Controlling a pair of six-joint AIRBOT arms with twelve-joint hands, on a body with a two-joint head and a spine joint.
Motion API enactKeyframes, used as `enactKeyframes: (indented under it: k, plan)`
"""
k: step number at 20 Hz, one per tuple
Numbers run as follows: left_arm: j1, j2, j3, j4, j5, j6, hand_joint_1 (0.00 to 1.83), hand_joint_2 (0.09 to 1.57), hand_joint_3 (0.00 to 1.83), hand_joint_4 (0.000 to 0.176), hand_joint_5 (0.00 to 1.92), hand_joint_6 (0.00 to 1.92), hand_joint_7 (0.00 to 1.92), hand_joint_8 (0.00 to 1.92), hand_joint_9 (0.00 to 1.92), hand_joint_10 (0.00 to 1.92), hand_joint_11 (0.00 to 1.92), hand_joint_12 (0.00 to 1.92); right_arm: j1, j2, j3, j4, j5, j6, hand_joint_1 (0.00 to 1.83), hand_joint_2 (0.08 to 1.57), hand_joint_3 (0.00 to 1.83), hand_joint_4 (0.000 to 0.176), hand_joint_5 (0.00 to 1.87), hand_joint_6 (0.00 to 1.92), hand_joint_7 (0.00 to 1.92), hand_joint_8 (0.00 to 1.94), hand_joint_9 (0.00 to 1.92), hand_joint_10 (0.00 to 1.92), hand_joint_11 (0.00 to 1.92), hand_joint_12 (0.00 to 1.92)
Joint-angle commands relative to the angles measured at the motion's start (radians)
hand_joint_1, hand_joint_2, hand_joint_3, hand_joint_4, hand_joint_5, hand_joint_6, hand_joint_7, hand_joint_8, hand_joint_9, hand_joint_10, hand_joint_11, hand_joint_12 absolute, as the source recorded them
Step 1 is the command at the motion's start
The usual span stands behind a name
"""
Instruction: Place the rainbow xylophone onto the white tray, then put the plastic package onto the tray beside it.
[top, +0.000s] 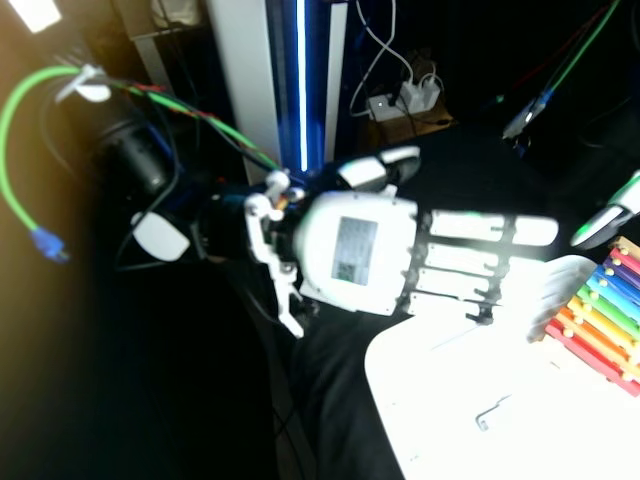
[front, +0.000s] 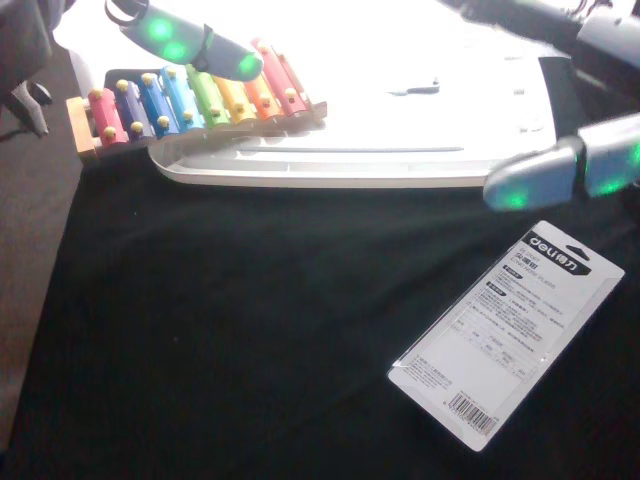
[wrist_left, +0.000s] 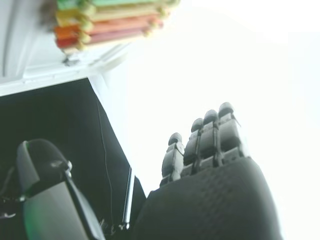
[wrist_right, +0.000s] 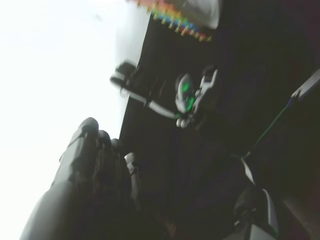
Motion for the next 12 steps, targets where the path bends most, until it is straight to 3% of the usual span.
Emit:
enactKeyframes:
  k: [1, 2, 3, 4, 5, 6, 7, 8, 10, 12]
  plan:
    - [-0.018, 0.012, -0.012, 0.009, -0.126, -0.006, 0.78, 0.65, 0.00, 0.176, 0.00, 0.00, 0.00, 0.00, 0.00, 0.00, 0.00, 0.00, 0.016, 0.010, -0.001, 0.032, 0.070, 0.021, 0.62, 0.65, 0.00, 0.097, 0.05, 0.00, 0.06, 0.00, 0.04, 0.00, 0.00, 0.36]
    - [-0.018, 0.025, -0.027, 0.017, -0.132, -0.006, 0.78, 0.65, 0.00, 0.176, 0.00, 0.00, 0.00, 0.00, 0.00, 0.00, 0.00, 0.00, 0.016, 0.011, -0.002, 0.024, 0.063, 0.024, 0.53, 0.65, 0.00, 0.105, 0.03, 0.00, 0.08, 0.00, 0.07, 0.00, 0.00, 0.55]
    - [-0.018, 0.039, -0.040, 0.025, -0.138, -0.006, 0.78, 0.64, 0.00, 0.176, 0.00, 0.00, 0.00, 0.00, 0.00, 0.00, 0.00, 0.00, 0.016, 0.017, -0.004, 0.006, 0.045, 0.027, 0.51, 0.65, 0.00, 0.100, 0.03, 0.00, 0.08, 0.00, 0.07, 0.00, 0.00, 0.62]
    - [-0.017, 0.053, -0.055, 0.034, -0.144, -0.006, 0.78, 0.62, 0.00, 0.176, 0.00, 0.00, 0.00, 0.00, 0.00, 0.00, 0.00, 0.00, 0.016, 0.024, -0.007, -0.017, 0.024, 0.032, 0.54, 0.66, 0.00, 0.117, 0.03, 0.00, 0.08, 0.00, 0.08, 0.00, 0.00, 0.60]
    - [-0.016, 0.067, -0.071, 0.044, -0.150, -0.006, 0.78, 0.62, 0.00, 0.176, 0.00, 0.00, 0.00, 0.00, 0.00, 0.00, 0.00, 0.00, 0.016, 0.037, -0.013, -0.052, -0.004, 0.039, 0.61, 0.67, 0.00, 0.118, 0.04, 0.00, 0.02, 0.00, 0.02, 0.00, 0.00, 0.25]
    - [-0.016, 0.076, -0.082, 0.053, -0.155, -0.006, 0.77, 0.62, 0.00, 0.176, 0.00, 0.00, 0.00, 0.00, 0.00, 0.00, 0.00, 0.00, 0.015, 0.050, -0.019, -0.080, -0.026, 0.044, 0.59, 0.66, 0.00, 0.121, 0.04, 0.00, 0.00, 0.00, 0.00, 0.00, 0.00, 0.14]
    - [-0.016, 0.083, -0.094, 0.063, -0.162, -0.006, 0.72, 0.62, 0.00, 0.176, 0.00, 0.00, 0.00, 0.00, 0.00, 0.00, 0.00, 0.00, 0.015, 0.061, -0.026, -0.112, -0.050, 0.049, 0.62, 0.68, 0.01, 0.097, 0.04, 0.00, 0.01, 0.01, 0.00, 0.00, 0.02, 0.13]
    - [-0.016, 0.086, -0.100, 0.071, -0.167, -0.006, 0.71, 0.63, 0.00, 0.176, 0.00, 0.00, 0.00, 0.00, 0.00, 0.00, 0.00, 0.00, 0.015, 0.070, -0.031, -0.143, -0.072, 0.053, 0.76, 0.65, 0.00, 0.073, 0.08, 0.01, 0.07, 0.01, 0.06, 0.00, 0.01, 0.25]
    - [-0.017, 0.086, -0.112, 0.079, -0.166, 0.010, 0.73, 0.62, 0.00, 0.176, 0.00, 0.00, 0.00, 0.00, 0.00, 0.00, 0.00, 0.00, 0.015, 0.076, -0.032, -0.205, -0.107, 0.080, 0.77, 0.67, 0.00, 0.034, 0.07, 0.00, 0.06, 0.00, 0.07, 0.00, 0.00, 0.46]
    - [-0.016, 0.089, -0.122, 0.083, -0.170, 0.018, 0.76, 0.60, 0.00, 0.176, 0.00, 0.00, 0.00, 0.00, 0.00, 0.00, 0.00, 0.00, 0.015, 0.076, -0.033, -0.252, -0.127, 0.102, 0.68, 0.66, 0.00, 0.029, 0.05, 0.00, 0.05, 0.00, 0.05, 0.00, 0.00, 0.53]
